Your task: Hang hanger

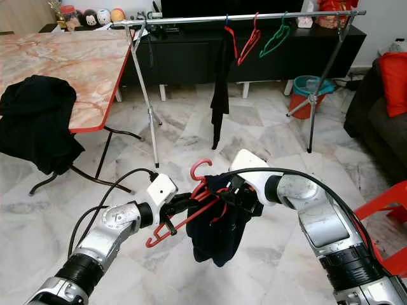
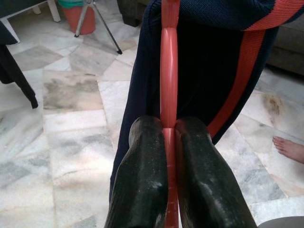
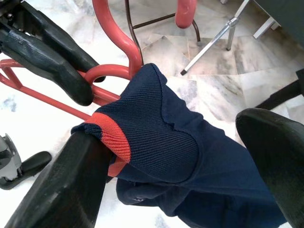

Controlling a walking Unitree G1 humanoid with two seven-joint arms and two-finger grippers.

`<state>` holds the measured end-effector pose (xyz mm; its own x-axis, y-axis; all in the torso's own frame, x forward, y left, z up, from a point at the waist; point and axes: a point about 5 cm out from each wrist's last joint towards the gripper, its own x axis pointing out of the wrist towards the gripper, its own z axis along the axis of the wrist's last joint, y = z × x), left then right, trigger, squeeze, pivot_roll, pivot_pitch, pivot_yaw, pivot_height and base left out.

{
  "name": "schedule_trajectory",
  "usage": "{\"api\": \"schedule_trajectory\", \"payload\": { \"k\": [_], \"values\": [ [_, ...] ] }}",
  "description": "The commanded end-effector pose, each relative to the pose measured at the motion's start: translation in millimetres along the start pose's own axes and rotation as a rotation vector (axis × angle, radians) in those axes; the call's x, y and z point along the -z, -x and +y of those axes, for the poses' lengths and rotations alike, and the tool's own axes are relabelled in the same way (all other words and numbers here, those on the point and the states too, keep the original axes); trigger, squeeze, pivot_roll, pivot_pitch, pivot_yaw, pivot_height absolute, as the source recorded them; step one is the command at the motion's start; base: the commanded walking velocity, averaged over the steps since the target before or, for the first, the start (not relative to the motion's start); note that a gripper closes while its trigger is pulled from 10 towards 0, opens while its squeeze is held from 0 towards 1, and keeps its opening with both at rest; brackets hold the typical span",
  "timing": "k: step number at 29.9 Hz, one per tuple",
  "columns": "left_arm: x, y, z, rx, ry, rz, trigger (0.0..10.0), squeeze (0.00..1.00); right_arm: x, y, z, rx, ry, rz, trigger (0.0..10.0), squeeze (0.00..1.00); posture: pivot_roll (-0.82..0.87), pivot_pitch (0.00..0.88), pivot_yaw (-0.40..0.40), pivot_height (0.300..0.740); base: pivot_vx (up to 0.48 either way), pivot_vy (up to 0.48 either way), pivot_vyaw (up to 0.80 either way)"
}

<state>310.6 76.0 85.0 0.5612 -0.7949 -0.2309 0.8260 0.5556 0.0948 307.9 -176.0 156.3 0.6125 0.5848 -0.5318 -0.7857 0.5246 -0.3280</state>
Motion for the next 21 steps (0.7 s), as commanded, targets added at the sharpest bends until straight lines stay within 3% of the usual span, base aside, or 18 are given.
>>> {"api": "schedule_trajectory", "payload": {
  "k": [1,12,17,21],
  "values": [
    [-3.7,0.8,2.8,-0.009,0.01,-0.029,10.0,0.0,-6.2,2.1,2.3,-0.019,0.01,-0.025,10.0,1.0,-0.03,0.051,-0.008,0.74,0.0,0.0,0.0],
    [-1.9,1.4,1.8,-0.002,0.014,-0.022,10.0,0.0,-6.6,9.4,17.4,-0.144,0.063,-0.001,10.0,1.0,-0.04,0.058,-0.009,0.74,0.0,0.0,0.0],
    [-0.2,1.8,0.4,0.006,0.017,-0.018,10.0,0.0,-4.8,12.1,8.8,-0.074,0.074,0.031,10.0,1.0,-0.04,0.059,-0.009,0.74,0.0,0.0,0.0],
    [0.1,1.8,0.0,0.011,0.02,-0.016,10.0,0.0,3.2,13.0,1.3,-0.019,0.091,0.117,10.0,1.0,-0.04,0.062,-0.008,0.74,0.0,0.0,0.0]
  ]
}}
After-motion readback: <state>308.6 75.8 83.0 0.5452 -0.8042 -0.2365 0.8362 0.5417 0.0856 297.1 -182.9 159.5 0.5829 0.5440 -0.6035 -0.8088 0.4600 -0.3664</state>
